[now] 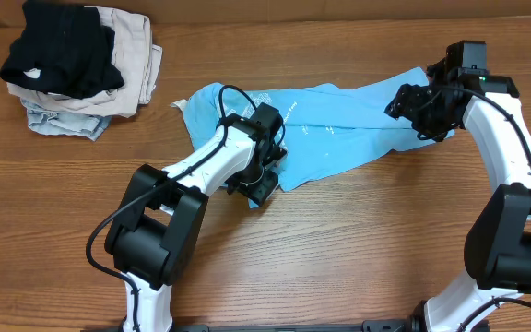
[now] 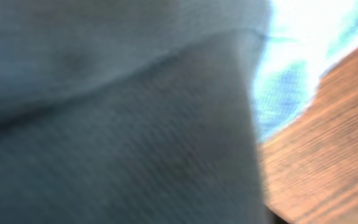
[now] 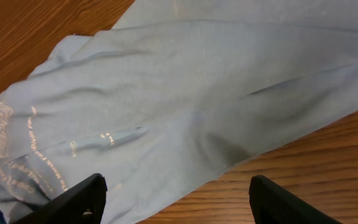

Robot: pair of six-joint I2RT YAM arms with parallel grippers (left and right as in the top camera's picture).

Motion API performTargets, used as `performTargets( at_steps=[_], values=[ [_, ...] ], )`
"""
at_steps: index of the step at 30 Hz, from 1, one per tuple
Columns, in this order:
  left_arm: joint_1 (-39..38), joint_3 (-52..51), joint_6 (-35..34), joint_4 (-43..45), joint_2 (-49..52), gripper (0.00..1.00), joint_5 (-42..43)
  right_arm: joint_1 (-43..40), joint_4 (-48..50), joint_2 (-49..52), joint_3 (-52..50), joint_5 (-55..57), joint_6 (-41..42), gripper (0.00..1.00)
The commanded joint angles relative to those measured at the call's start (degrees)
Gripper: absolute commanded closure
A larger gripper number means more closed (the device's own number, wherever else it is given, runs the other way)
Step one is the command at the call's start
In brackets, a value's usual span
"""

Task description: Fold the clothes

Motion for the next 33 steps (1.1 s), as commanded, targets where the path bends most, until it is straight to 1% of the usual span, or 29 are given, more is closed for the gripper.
performTargets(
  at_steps=[1, 2, 3, 4, 6, 7, 10, 12, 17, 19, 28, 33],
  values=[
    [-0.48, -1.70, -0.92, -0.39, 0.81, 0.65, 5.64, 0.15, 0.33, -1.64, 0.00, 3.78, 0.04, 0.23],
    [-0.50, -1.70, -0.92, -0.37, 0.81, 0.66, 5.97, 0.15, 0.42, -1.64, 0.00, 4.48, 0.20, 0.23],
    [-0.50, -1.70, -0.92, -0.35, 0.81, 0.71, 5.97, 0.15, 0.55, -1.64, 0.00, 5.49, 0.48, 0.23],
    [-0.50, -1.70, -0.90, -0.35, 0.81, 0.78, 5.92, 0.09, 0.59, -1.62, 0.00, 6.97, 1.64, 0.23],
    [-0.50, -1.70, -0.92, -0.46, 0.81, 0.95, 5.90, -0.20, 0.59, -1.64, 0.00, 10.40, 4.09, 0.23],
    [-0.50, -1.70, -0.94, -0.57, 0.81, 0.96, 5.92, -0.55, 0.59, -1.64, 0.00, 11.72, 5.20, 0.23],
    [-0.48, -1.70, -1.36, -0.55, 0.81, 0.96, 5.88, -2.29, 0.81, -1.62, 0.00, 12.13, 6.14, 0.25],
    [-0.48, -1.70, -1.36, -0.35, 0.81, 0.96, 5.88, -3.85, 1.20, -1.53, 0.00, 12.13, 6.12, 0.28],
    [-0.52, -1.70, -1.62, 0.63, 0.81, 0.96, 5.92, -7.41, 3.10, -0.24, 0.00, 12.24, 4.98, 0.42],
    [-0.50, -1.70, -1.99, 0.72, 0.81, 0.96, 5.90, -8.15, 3.61, 0.72, 0.00, 13.42, 4.55, 0.44],
    [-0.52, -1.70, -1.95, 0.72, 0.81, 0.96, 5.70, -8.57, 6.67, 9.03, 0.00, 16.92, 4.57, 0.44],
    [-0.52, -1.70, -1.97, 0.72, 0.81, 0.96, 5.70, -8.57, 7.82, 12.22, 0.00, 19.56, 4.59, 0.45]
  ],
)
